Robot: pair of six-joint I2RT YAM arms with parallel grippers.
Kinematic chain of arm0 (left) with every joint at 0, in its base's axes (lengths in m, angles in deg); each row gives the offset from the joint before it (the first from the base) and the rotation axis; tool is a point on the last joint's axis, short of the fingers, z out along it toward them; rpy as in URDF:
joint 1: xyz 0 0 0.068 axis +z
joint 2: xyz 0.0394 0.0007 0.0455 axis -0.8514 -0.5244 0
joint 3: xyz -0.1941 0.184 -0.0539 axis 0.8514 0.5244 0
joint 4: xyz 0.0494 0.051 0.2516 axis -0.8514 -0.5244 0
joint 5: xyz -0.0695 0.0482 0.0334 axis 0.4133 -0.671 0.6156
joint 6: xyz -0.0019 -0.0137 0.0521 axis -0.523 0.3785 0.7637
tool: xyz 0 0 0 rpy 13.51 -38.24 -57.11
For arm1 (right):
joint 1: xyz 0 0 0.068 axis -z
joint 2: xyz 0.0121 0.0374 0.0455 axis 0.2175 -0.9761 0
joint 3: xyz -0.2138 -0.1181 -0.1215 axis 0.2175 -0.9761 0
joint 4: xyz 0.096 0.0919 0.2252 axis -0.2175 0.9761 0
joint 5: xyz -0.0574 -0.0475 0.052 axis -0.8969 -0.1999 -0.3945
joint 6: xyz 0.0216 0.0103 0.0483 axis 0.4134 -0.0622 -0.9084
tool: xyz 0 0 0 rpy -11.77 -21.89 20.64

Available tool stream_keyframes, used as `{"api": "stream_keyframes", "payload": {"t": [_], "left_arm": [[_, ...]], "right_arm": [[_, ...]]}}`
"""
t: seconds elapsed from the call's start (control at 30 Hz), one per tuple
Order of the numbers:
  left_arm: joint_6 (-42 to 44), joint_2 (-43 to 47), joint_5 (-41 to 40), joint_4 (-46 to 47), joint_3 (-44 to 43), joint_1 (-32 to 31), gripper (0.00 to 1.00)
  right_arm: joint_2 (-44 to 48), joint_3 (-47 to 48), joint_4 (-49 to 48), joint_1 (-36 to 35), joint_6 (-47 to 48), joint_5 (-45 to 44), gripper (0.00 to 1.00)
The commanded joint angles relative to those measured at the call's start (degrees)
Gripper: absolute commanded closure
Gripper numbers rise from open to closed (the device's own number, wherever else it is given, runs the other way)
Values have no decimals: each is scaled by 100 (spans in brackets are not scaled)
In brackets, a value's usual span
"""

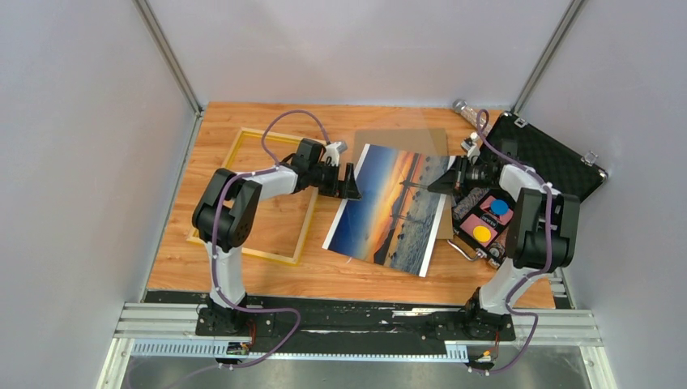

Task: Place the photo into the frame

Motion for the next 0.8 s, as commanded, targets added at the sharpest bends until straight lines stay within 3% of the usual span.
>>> {"api": "stream_keyframes", "payload": {"t": [0.0,0.33,0.77], "left_arm": [[99,396,-31,-478,-25,205,0],[-38,870,359,-163,-5,905,0],[-894,419,1246,1237,4,970,0]], "right_arm": [[651,-199,-694,-38,-386,297,100],[1334,-551,-1932,-41,-1602,1050,100],[2025,-640,-3535,-39,-3195,1436,100]]}}
